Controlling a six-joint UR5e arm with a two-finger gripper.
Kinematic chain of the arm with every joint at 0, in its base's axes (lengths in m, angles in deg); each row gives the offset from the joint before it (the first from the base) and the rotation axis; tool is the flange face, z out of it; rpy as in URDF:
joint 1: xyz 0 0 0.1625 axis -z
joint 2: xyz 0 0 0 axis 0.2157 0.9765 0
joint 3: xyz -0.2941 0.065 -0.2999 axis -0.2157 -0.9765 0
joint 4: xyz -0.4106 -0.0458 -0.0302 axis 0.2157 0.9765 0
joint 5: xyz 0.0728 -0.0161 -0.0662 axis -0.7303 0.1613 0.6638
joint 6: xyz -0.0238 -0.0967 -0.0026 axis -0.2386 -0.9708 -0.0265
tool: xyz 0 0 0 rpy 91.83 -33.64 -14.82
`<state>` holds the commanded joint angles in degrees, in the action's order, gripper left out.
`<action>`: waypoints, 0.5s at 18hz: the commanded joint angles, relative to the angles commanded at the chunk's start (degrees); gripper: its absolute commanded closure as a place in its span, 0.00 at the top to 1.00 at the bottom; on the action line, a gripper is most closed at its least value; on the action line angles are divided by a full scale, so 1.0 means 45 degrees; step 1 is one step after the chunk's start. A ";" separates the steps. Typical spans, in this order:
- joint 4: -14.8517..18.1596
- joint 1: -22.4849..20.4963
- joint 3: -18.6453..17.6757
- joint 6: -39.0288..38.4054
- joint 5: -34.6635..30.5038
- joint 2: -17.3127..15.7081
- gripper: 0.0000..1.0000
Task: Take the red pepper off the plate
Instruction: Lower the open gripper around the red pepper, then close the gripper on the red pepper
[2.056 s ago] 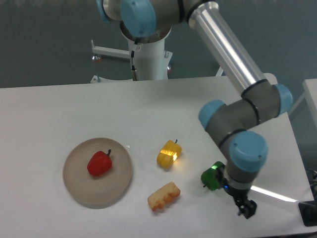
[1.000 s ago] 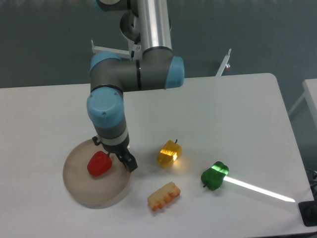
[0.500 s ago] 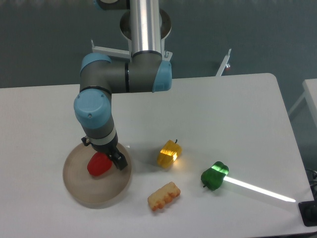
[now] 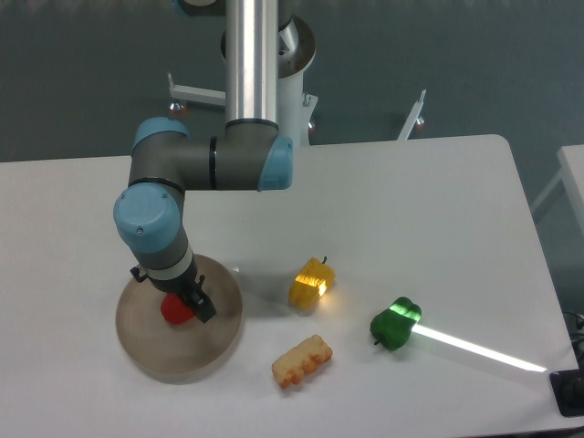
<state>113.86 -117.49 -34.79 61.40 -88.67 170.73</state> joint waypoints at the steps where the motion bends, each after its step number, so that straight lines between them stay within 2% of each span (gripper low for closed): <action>1: -0.0019 0.0039 0.0000 0.0000 -0.0019 0.0039 1.00; 9: -0.0195 0.0039 -0.0195 0.0039 -0.0155 0.0157 1.00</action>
<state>112.98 -117.31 -35.66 61.58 -89.37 171.43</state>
